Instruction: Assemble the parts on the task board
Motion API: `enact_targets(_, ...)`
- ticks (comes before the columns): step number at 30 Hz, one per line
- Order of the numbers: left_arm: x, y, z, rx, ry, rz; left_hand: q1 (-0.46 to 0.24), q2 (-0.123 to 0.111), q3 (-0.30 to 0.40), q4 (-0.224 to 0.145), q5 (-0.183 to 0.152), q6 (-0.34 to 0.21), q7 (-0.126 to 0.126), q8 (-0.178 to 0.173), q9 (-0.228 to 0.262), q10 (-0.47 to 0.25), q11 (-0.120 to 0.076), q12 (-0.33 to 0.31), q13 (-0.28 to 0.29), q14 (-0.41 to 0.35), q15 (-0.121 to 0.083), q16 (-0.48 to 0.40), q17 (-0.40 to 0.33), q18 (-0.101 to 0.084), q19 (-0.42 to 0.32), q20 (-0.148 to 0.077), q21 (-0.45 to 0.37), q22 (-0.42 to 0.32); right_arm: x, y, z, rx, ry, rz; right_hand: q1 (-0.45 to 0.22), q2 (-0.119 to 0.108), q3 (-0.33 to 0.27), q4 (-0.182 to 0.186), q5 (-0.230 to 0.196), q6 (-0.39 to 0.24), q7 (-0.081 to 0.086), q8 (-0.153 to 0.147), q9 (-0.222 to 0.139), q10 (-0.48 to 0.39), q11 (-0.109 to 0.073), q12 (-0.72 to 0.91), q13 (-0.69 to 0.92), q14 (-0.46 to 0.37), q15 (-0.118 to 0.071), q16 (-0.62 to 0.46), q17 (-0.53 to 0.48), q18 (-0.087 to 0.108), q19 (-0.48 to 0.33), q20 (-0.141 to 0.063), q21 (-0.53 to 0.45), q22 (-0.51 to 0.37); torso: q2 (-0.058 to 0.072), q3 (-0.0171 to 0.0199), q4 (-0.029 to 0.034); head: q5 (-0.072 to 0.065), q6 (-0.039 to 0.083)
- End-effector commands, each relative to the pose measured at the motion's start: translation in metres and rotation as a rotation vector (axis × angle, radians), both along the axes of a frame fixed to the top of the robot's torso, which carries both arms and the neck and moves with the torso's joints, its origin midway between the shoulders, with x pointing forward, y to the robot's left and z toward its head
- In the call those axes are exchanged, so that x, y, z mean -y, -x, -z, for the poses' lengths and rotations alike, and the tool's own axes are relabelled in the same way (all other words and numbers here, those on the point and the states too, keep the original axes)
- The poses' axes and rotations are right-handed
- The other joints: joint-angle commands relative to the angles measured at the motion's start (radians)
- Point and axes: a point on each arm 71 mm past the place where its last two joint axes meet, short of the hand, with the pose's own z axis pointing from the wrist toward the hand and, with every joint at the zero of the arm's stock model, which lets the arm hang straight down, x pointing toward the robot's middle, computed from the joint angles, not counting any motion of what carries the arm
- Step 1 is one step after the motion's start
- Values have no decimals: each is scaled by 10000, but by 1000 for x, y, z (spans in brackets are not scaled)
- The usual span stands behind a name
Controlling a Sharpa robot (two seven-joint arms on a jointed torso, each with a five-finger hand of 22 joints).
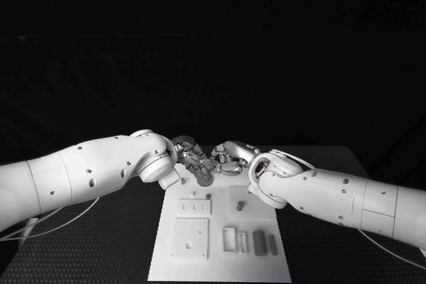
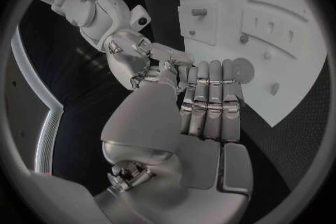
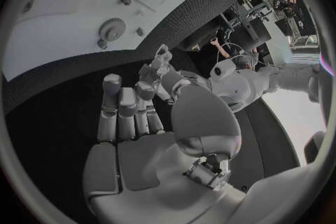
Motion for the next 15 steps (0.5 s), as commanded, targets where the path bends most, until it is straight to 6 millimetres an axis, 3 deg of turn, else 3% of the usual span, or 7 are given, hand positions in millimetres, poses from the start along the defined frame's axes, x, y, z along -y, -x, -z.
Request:
enact_targets(1, 5, 1, -1, -8, 269, 148, 64, -169, 667, 27, -516, 97, -3, -14, 2, 87, -8, -65, 18, 88, -40, 53, 26, 107, 103, -7, -50, 4, -5, 3, -1, 25, 44, -271, -36, -41, 65, -11, 14, 1468, -114, 28, 8, -257, -222, -3, -16, -50, -113, -43, -17, 88, -23, -76, -21, 94, 0, 0, 5, -1, -10)
enact_targets(8, 4, 1, -1, -77, 319, 73, 114, -225, 1049, -9, -237, 170, -53, 8, 17, 154, -45, -55, 39, 132, -66, 69, 76, 95, 115, -39, -41, 36, -6, 3, -1, 27, 34, -285, -39, -43, 71, -12, 14, 1468, -114, 25, 15, -255, -223, -5, -19, -49, -114, -45, -19, 88, -22, -77, -22, 94, -6, -1, 7, 19, -23)
enact_targets(15, 3, -1, -1, -128, 482, -160, 130, -383, 1204, -29, 794, 334, -153, 89, 75, 332, -121, -25, 98, 235, -129, 161, 225, 77, 179, -97, -17, 137, -9, 4, -1, 8, 32, -338, -40, -45, 77, -12, 14, 1467, -114, 22, 22, -254, -223, -6, -21, -47, -114, -47, -22, 88, -21, -78, -23, 93, -4, 5, 5, 37, -37)
